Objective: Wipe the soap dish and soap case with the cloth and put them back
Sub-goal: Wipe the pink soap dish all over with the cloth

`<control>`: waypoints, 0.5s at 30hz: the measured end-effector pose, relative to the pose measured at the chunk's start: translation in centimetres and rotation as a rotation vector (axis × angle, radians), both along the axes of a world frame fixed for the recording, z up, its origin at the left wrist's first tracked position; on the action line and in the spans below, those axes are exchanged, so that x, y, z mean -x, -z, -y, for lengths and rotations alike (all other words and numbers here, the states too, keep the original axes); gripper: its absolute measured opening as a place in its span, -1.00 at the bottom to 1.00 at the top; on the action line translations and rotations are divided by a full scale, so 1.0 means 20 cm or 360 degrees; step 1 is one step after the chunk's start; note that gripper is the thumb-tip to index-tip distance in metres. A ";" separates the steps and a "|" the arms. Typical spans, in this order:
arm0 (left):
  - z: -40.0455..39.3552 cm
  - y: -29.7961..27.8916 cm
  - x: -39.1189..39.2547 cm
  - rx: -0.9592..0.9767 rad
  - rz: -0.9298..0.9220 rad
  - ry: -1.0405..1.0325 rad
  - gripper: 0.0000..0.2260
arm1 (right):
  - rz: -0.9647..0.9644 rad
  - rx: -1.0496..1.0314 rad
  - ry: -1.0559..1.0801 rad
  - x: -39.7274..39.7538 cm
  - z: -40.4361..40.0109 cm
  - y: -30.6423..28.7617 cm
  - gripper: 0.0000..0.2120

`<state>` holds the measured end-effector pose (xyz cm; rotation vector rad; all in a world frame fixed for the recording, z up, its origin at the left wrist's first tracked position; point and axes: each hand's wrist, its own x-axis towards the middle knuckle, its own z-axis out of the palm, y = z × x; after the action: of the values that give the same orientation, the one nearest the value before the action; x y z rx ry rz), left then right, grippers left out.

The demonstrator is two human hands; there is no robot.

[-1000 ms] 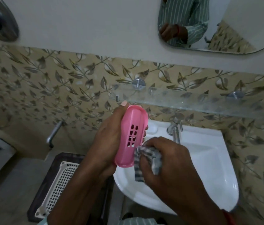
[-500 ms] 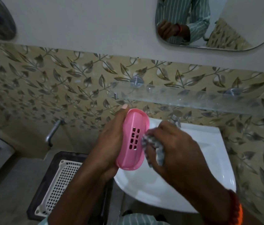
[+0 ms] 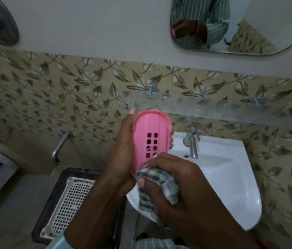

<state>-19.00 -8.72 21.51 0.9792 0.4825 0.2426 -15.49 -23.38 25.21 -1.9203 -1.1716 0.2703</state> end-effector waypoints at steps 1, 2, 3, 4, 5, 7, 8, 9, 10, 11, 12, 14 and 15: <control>0.02 0.00 0.00 0.0022 0.0022 0.0027 -0.35 | 0.0018 -0.0022 -0.0050 0.02 0.00 -0.01 -0.92; 0.03 0.00 -0.01 0.0035 0.0034 0.0045 -0.36 | 0.0038 -0.0015 -0.0081 0.02 0.00 -0.01 -0.91; 0.02 0.00 -0.02 0.0033 0.0031 0.0048 -0.37 | 0.0055 0.0025 -0.0094 0.02 0.01 -0.01 -0.89; 0.02 0.00 -0.02 0.0020 0.0025 0.0037 -0.37 | 0.0087 0.0097 -0.0099 0.01 0.03 -0.02 -0.87; 0.00 0.01 -0.02 0.0009 0.0023 0.0027 -0.38 | 0.0154 0.0183 -0.0095 -0.02 0.06 -0.02 -0.85; -0.02 0.00 -0.02 -0.0020 0.0024 0.0040 -0.38 | 0.0267 0.0347 -0.0030 -0.08 0.10 -0.03 -0.80; -0.02 -0.01 -0.03 -0.0036 0.0021 0.0052 -0.38 | 0.0292 0.0407 -0.0003 -0.11 0.12 -0.04 -0.76; -0.02 -0.01 -0.04 -0.0033 0.0023 0.0059 -0.37 | 0.0325 0.0452 -0.0006 -0.11 0.12 -0.05 -0.72; -0.02 0.00 -0.04 -0.0010 0.0029 0.0059 -0.37 | 0.0365 0.0484 -0.0030 -0.11 0.12 -0.06 -0.70; -0.01 0.00 -0.04 0.0020 0.0034 0.0056 -0.36 | 0.0387 0.0475 -0.0062 -0.10 0.11 -0.06 -0.70; -0.01 0.00 -0.05 0.0044 0.0039 0.0053 -0.36 | 0.0361 0.0432 -0.0098 -0.08 0.10 -0.06 -0.73; 0.01 0.02 -0.05 0.0101 0.0057 0.0055 -0.36 | 0.0237 0.0283 -0.0185 -0.05 0.07 -0.05 -0.80; 0.03 0.03 -0.05 0.0140 0.0072 0.0060 -0.35 | 0.0176 0.0195 -0.0198 -0.04 0.05 -0.04 -0.83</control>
<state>-18.05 -9.23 20.87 0.8942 0.4297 0.2076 -14.76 -24.35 26.06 -1.9925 -1.3785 0.3123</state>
